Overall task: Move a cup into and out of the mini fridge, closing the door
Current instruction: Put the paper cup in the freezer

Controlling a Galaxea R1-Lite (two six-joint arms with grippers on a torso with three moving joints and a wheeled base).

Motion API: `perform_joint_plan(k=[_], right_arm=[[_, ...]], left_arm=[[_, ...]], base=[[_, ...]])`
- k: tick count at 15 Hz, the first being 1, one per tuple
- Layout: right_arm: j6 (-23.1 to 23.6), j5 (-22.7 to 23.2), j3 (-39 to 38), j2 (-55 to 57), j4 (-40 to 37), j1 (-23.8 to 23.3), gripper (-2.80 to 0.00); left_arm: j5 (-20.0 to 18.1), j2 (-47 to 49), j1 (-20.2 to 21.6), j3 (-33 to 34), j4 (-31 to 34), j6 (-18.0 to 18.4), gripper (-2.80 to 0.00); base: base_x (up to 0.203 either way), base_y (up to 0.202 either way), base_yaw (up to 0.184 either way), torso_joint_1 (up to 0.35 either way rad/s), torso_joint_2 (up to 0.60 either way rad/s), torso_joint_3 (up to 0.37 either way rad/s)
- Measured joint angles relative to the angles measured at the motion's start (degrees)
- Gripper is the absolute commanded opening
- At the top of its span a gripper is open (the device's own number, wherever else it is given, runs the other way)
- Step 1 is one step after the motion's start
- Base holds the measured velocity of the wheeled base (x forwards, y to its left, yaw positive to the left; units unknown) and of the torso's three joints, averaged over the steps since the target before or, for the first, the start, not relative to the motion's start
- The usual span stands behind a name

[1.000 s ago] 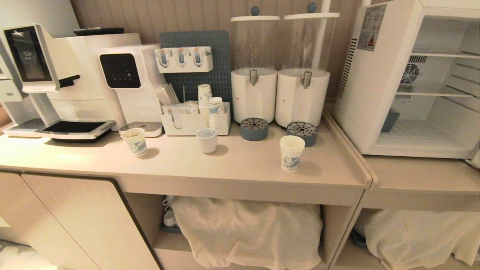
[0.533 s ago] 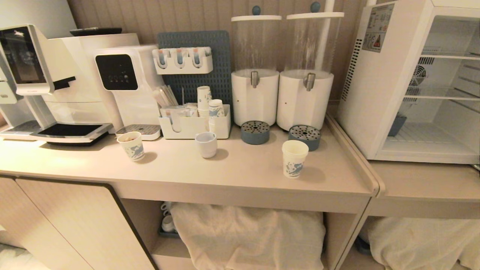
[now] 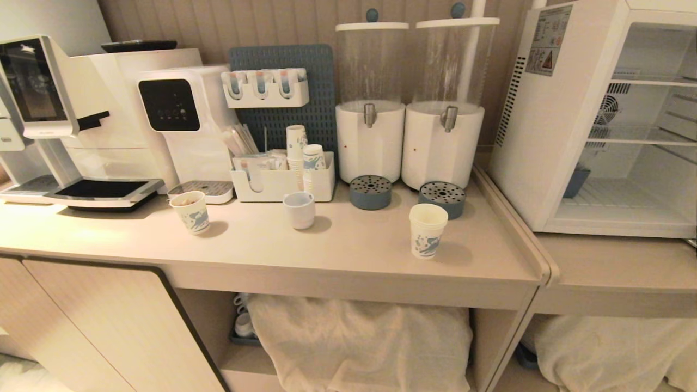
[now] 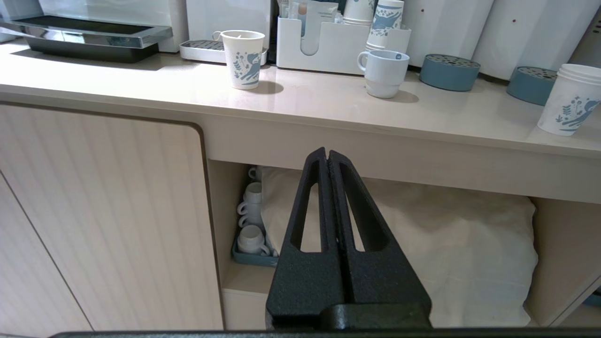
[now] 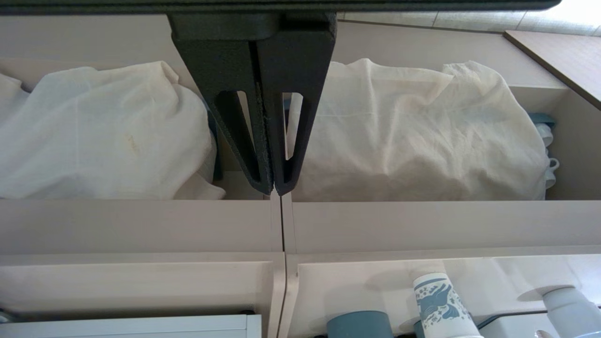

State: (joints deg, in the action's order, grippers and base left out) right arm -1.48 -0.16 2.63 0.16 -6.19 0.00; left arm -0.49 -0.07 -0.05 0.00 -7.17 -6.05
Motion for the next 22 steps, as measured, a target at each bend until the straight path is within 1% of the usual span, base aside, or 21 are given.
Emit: perform_joint_plan(k=[5, 6, 8, 11, 12, 13, 15, 17, 19, 21, 22], right_arm=[[0.07, 0.03, 0.11, -0.09, 0.03, -0.11, -2.8], [-0.01, 0.09, 1.16, -0.09, 0.0, -0.11, -2.8], [0.06, 1.08, 7.65, 0.01, -1.75, -0.07, -2.8], [-0.08, 7.0, 19.5, 2.74, -7.53, -0.02, -2.8], [-0.57, 8.51, 21.73, 5.04, -7.82, 0.1, -2.8], [-1.24, 9.74, 23.61, 8.14, -6.91, 0.69, -2.8], [-3.06, 10.78, 25.99, 15.06, -3.77, 3.88, -2.8], [-5.36, 11.67, 27.85, 23.64, -1.03, 9.39, -2.8], [-6.74, 14.04, 28.99, 32.29, 2.96, 12.87, -2.8], [-7.51, 17.94, 29.56, 41.57, 8.82, 13.16, -2.8], [-7.58, 20.86, 29.75, 46.46, 12.03, 11.74, -2.8]], left_arm=[[0.02, 0.0, 0.0, 0.0, -0.07, 0.17, -2.8], [0.05, 0.0, 0.0, 0.0, -0.13, 0.21, -2.8], [0.02, 0.0, 0.0, 0.0, -0.16, 0.49, -2.8], [0.02, 0.0, -0.05, 0.0, -0.12, 0.41, -2.8], [0.01, 0.0, -0.02, 0.0, -0.11, 0.18, -2.8], [0.06, 0.0, 0.0, 0.0, -0.13, -0.06, -2.8], [0.06, 0.0, 0.01, 0.0, -0.02, -0.25, -2.8], [0.03, 0.0, 0.02, 0.0, -0.05, -0.27, -2.8], [0.05, 0.0, 0.0, 0.0, -0.07, -0.31, -2.8], [0.04, 0.0, 0.0, 0.0, -0.07, -0.27, -2.8], [0.05, 0.0, 0.0, 0.0, -0.1, -0.14, -2.8]], base=[[0.0, 0.0, 0.0, 0.0, 0.0, 0.0], [0.0, 0.0, 0.0, 0.0, 0.0, 0.0], [0.0, 0.0, 0.0, 0.0, 0.0, 0.0], [0.0, 0.0, 0.0, 0.0, 0.0, 0.0], [0.0, 0.0, 0.0, 0.0, 0.0, 0.0], [0.0, 0.0, 0.0, 0.0, 0.0, 0.0], [0.0, 0.0, 0.0, 0.0, 0.0, 0.0], [0.0, 0.0, 0.0, 0.0, 0.0, 0.0], [0.0, 0.0, 0.0, 0.0, 0.0, 0.0], [0.0, 0.0, 0.0, 0.0, 0.0, 0.0], [0.0, 0.0, 0.0, 0.0, 0.0, 0.0]])
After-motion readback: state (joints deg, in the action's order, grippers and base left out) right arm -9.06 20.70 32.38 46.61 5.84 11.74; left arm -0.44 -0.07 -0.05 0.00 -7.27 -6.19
